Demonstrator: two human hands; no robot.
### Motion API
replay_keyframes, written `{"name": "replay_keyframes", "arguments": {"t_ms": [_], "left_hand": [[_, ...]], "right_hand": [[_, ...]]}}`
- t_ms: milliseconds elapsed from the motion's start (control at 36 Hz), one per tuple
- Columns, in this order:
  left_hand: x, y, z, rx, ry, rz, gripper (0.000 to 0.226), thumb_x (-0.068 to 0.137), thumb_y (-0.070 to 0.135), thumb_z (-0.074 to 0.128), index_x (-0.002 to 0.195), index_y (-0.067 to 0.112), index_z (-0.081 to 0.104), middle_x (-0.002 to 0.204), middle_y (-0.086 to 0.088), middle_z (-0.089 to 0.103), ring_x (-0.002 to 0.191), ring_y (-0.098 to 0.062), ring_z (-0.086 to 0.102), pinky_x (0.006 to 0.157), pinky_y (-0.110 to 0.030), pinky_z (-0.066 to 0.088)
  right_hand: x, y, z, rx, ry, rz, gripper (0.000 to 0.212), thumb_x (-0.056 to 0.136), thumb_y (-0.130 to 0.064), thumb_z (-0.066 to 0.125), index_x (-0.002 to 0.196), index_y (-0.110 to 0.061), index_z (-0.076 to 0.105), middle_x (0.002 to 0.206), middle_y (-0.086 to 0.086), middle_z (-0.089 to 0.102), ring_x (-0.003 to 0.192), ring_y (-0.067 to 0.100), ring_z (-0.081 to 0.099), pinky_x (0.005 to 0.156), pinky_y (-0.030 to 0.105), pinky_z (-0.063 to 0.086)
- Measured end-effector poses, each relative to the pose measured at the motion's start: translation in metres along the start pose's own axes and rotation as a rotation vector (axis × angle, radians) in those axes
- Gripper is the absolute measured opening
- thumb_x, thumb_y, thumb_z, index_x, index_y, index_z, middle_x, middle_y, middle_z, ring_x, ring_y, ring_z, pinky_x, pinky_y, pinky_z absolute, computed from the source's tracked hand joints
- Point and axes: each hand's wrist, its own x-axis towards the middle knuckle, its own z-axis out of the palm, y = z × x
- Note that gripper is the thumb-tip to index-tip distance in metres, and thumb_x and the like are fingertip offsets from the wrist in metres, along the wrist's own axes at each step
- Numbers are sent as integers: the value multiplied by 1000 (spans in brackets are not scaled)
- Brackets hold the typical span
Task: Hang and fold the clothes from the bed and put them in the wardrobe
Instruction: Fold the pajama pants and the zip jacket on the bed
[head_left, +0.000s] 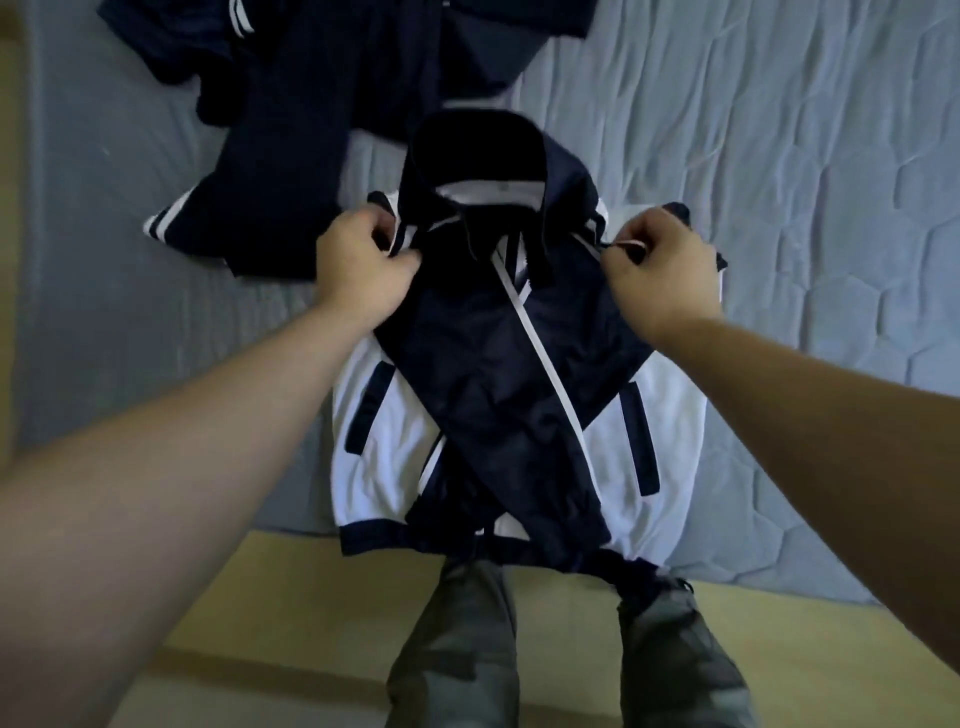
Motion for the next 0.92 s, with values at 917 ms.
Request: {"name": "replay_keyframes", "arguments": {"t_ms": [917], "left_hand": [[-213, -96, 4, 737, -720, 172, 29, 91, 14, 55, 120, 16, 56, 135, -2, 34, 106, -26, 50, 77, -42, 52]], "right_hand": [[-212, 92, 39, -1017, -727, -252, 37, 97, -22, 50, 134, -16, 50, 141, 3, 37, 119, 33, 46, 79, 39, 42]]}}
